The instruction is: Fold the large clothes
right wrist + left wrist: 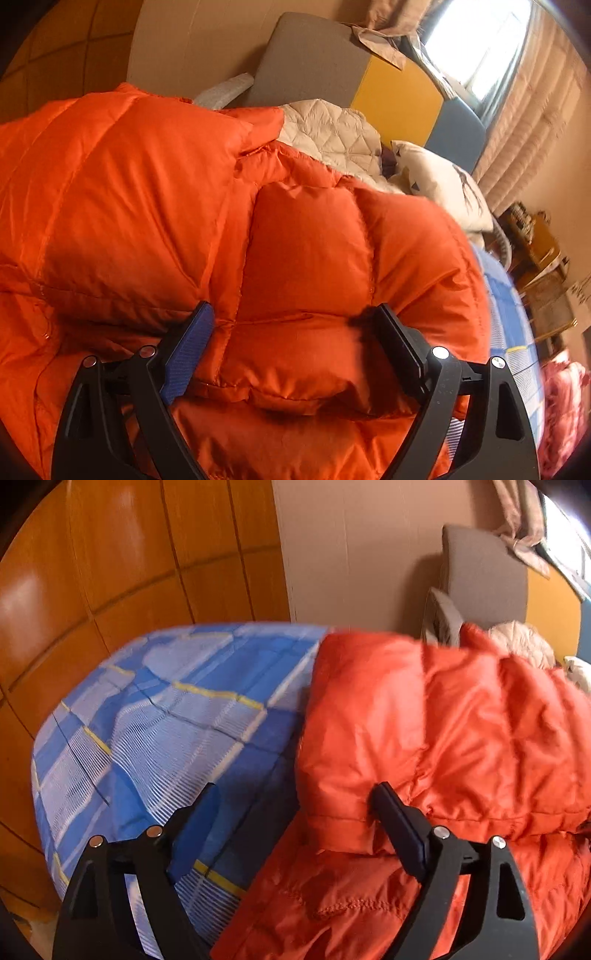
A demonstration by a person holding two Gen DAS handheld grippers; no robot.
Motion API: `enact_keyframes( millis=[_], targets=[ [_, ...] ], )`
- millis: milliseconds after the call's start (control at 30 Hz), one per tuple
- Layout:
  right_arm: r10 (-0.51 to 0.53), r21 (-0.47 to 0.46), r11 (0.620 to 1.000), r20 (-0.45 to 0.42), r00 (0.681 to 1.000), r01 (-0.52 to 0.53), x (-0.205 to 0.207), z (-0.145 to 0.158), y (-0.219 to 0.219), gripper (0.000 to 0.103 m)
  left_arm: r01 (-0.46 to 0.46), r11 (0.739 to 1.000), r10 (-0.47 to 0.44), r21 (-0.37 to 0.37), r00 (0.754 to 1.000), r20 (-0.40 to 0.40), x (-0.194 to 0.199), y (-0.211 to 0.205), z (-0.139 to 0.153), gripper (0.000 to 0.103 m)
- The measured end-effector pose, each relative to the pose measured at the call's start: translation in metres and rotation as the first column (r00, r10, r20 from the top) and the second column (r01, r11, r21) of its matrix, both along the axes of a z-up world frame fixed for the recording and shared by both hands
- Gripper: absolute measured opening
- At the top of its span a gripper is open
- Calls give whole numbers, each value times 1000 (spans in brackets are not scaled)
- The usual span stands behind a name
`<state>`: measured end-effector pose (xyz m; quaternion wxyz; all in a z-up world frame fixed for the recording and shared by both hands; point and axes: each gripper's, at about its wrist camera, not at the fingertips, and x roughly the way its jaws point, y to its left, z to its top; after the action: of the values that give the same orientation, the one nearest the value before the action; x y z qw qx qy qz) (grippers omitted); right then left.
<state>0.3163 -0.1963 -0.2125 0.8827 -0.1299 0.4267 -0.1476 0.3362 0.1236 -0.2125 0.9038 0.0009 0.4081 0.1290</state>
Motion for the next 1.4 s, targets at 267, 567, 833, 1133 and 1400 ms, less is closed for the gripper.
enact_keyframes(
  millis=[267,567,833,1133,1400],
  targets=[
    [20,54,998,49,999,-22,-20,34,-5,87,35,998,-36,57,999,3,-11,-7,9,92],
    [49,-12,999,55,997,-49,-74,58,-9,87,75,993,-76,89,997,11,-58,-3,26,97],
    [5,42,999,23,1000,-6,-130,58,-41,87,111,991,-109,76,994,-29,-104,6,25,97],
    [-5,98,995,-1,1000,5,-195,67,-86,90,186,981,-190,-51,978,-87,-149,42,20,101],
    [-20,316,948,-51,999,35,-238,63,-125,91,233,951,-260,-205,959,-115,-180,75,11,101]
  ],
)
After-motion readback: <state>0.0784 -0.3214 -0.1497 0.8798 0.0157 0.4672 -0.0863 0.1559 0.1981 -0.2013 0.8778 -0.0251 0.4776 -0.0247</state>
